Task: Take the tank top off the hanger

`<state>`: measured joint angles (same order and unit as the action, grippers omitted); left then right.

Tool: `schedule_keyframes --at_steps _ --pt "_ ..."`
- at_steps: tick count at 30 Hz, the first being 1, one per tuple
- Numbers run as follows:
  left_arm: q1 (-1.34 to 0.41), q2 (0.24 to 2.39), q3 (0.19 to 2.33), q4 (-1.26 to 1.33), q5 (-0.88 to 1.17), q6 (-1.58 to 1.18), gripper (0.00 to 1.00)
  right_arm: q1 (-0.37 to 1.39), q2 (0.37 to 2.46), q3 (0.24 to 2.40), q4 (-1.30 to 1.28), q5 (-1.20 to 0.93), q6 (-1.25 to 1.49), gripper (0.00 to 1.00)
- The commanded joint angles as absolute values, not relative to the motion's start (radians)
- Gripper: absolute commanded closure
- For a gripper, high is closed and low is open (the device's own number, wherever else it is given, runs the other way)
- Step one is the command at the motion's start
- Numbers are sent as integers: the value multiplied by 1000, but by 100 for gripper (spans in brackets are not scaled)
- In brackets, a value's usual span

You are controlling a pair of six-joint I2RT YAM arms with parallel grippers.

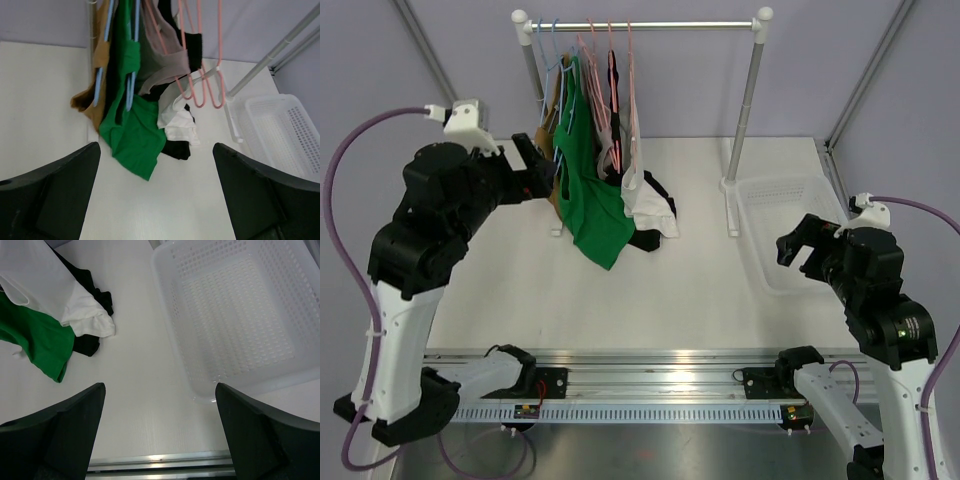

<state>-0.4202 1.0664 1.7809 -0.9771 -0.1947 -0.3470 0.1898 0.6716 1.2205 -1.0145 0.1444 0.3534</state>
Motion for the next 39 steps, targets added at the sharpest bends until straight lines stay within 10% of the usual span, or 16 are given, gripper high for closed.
schedule_keyframes --at_steps 1,15,39 --pt "-492 1184 1934 -931 -199 -336 1 196 649 1210 -963 115 385 1" --pt "-604 1635 2164 -652 -282 -227 7 196 554 1152 -942 -44 377 1" --pt "-607 2049 2442 -630 -425 -129 65 196 525 1100 -904 -137 337 1"
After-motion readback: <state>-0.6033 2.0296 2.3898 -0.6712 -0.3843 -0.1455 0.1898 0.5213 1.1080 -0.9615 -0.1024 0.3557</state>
